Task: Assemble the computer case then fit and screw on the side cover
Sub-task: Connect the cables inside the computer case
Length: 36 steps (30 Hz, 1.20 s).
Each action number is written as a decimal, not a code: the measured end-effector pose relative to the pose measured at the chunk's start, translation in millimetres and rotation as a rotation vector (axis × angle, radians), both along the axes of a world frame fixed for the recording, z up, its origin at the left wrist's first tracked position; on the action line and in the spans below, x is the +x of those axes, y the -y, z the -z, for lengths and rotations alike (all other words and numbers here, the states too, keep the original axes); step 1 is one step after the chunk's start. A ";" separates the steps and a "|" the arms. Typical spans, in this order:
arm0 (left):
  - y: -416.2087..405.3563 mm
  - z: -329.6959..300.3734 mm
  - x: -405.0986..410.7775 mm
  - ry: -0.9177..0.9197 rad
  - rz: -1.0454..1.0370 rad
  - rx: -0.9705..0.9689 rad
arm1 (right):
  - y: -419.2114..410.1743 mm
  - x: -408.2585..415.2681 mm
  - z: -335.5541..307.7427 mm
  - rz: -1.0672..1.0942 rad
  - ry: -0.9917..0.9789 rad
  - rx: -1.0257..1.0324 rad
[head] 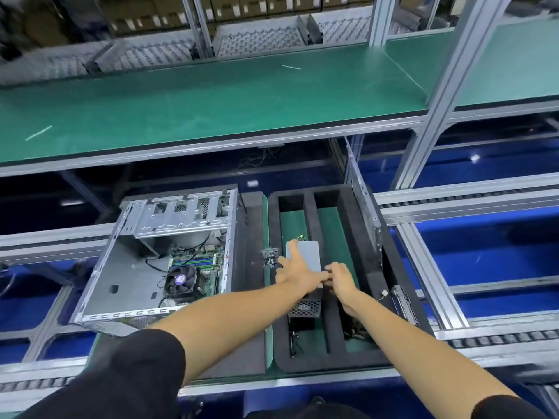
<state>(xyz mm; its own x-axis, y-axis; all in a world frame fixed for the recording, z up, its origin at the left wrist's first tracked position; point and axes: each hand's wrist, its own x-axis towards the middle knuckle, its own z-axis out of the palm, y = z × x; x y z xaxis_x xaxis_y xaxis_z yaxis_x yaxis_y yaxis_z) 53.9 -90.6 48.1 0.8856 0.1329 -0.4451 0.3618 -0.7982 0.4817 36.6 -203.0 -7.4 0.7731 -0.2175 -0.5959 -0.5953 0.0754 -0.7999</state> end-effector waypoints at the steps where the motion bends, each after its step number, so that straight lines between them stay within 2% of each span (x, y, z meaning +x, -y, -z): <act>1: -2.9 -7.1 1.9 0.012 0.008 -0.015 | -0.3 0.8 -1.4 0.005 -0.007 -0.005; 5: -18.8 -37.3 9.3 0.090 0.023 -0.073 | -3.2 3.4 -7.9 -0.037 -0.032 -0.040; 9: -46.6 -68.9 17.5 0.126 0.006 -0.179 | -17.0 5.7 -24.9 0.005 -0.037 0.054; 14: -100.3 -93.9 32.5 0.190 -0.153 -0.598 | -41.8 17.8 -56.5 0.028 0.042 0.419; 16: -131.5 -100.1 37.2 0.182 -0.200 -0.708 | -55.5 27.2 -71.5 -0.034 0.082 0.480; 21: -218.2 -111.7 39.9 0.139 -0.272 -0.889 | -101.9 51.8 -109.5 -0.243 0.077 0.420; 29: -338.7 -99.6 25.9 0.071 -0.356 -1.093 | -227.1 67.1 -133.7 -0.358 0.084 0.371; 33: -386.0 -77.4 21.2 0.002 -0.382 -1.166 | -272.7 63.2 -126.6 -0.411 0.087 0.173; 36: -410.9 -64.4 15.2 -0.005 -0.434 -1.146 | -304.3 56.0 -120.3 -0.396 0.077 0.096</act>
